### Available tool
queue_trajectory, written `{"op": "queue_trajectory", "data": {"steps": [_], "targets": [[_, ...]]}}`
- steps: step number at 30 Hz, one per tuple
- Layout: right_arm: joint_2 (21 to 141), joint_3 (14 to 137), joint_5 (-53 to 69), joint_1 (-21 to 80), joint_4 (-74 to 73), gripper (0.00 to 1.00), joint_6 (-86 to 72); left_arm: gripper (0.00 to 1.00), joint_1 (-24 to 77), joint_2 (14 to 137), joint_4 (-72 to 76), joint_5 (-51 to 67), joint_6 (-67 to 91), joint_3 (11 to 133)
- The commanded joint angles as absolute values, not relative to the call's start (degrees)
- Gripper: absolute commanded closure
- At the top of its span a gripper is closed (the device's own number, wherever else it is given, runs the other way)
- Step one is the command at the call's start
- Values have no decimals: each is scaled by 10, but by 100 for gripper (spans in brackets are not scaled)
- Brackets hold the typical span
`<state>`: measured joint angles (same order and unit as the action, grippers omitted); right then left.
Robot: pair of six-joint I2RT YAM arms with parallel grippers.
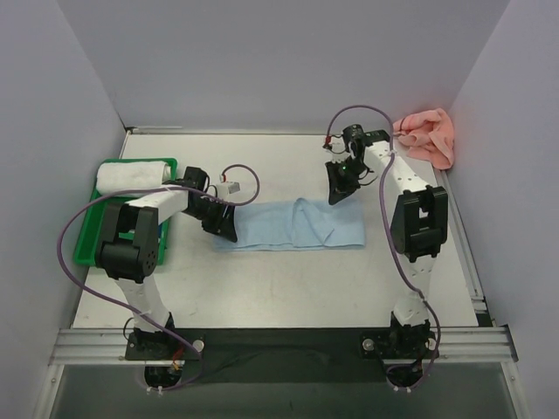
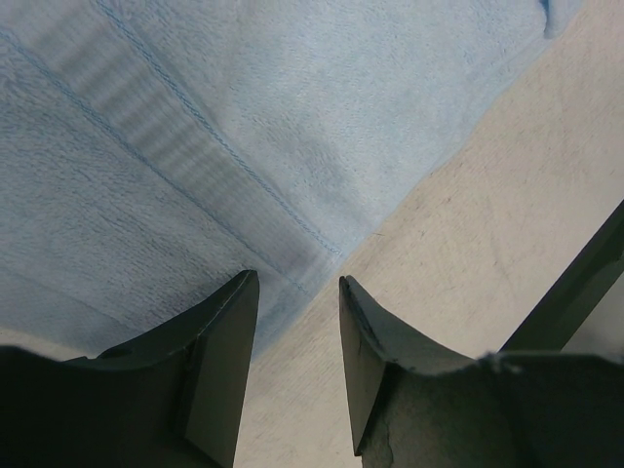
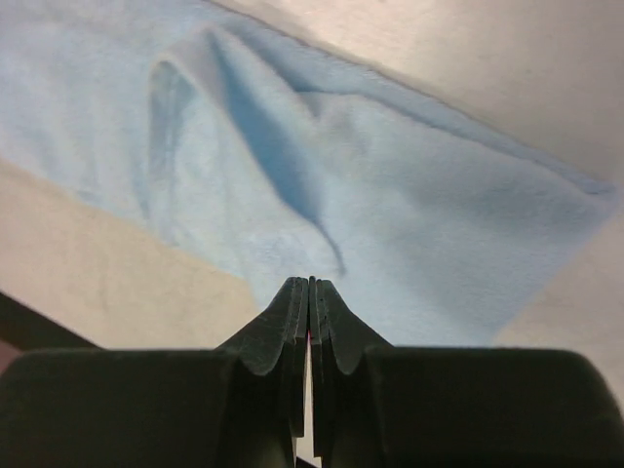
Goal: Roll the towels
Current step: Fold the towel
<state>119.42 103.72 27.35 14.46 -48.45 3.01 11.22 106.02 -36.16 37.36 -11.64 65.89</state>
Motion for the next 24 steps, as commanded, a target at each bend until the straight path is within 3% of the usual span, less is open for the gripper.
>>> {"op": "queue_trajectory", "data": {"steps": [1, 13, 24], "targets": [[1218, 1020, 168, 155, -490, 100, 50, 51, 113, 1066, -349, 389, -120, 683], [1277, 1041, 189, 170, -483, 100, 55, 51, 113, 1078, -349, 386, -119, 688], [1265, 1055, 253, 204, -512, 88, 71, 51, 113, 1082, -350, 389, -120, 687]]}}
